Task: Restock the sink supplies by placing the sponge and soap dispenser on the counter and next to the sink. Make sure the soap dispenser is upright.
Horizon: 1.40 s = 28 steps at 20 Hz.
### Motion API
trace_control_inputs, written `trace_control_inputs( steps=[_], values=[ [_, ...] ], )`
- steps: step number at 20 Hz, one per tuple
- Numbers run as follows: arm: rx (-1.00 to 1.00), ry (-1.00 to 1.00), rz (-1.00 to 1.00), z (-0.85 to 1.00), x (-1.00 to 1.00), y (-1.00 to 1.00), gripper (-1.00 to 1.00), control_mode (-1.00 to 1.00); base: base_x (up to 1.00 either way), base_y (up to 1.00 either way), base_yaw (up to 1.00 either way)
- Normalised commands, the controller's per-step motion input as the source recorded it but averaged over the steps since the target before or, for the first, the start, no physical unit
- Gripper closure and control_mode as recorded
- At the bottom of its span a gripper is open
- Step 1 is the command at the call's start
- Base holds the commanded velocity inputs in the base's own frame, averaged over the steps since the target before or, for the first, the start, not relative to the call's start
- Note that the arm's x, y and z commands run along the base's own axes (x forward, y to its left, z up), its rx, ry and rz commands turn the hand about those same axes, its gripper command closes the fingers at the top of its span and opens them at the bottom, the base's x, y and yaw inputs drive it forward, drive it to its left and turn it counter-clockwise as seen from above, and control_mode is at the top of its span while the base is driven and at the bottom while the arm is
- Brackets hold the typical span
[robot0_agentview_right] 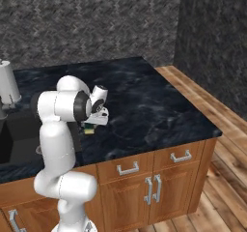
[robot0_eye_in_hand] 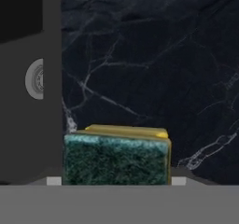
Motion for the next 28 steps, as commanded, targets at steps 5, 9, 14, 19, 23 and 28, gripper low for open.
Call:
trace_control_inputs(
  steps=[5,9,14,19,23,28],
  values=[
    [-0.04,-0.02,0.00,0.25,-0.06,0.11,-1.00,-1.00,0.00,0.00,0.00],
    [-0.05,-0.10,0.00,0.44,-0.15,0.00,-1.00,-1.00,0.00,0.00,0.00],
    [-0.07,-0.22,0.00,0.48,-0.44,0.00,-1.00,-1.00,0.00,0.00,0.00],
    [-0.01,-0.33,-0.06,0.13,-1.00,0.07,-1.00,-1.00,0.00,0.00,0.00],
    [0.00,-0.33,-0.10,0.15,-1.00,0.00,-1.00,-1.00,0.00,0.00,0.00],
    [0.00,-0.27,-0.07,0.61,-1.00,0.00,-1.00,-1.00,0.00,0.00,0.00]
  ],
)
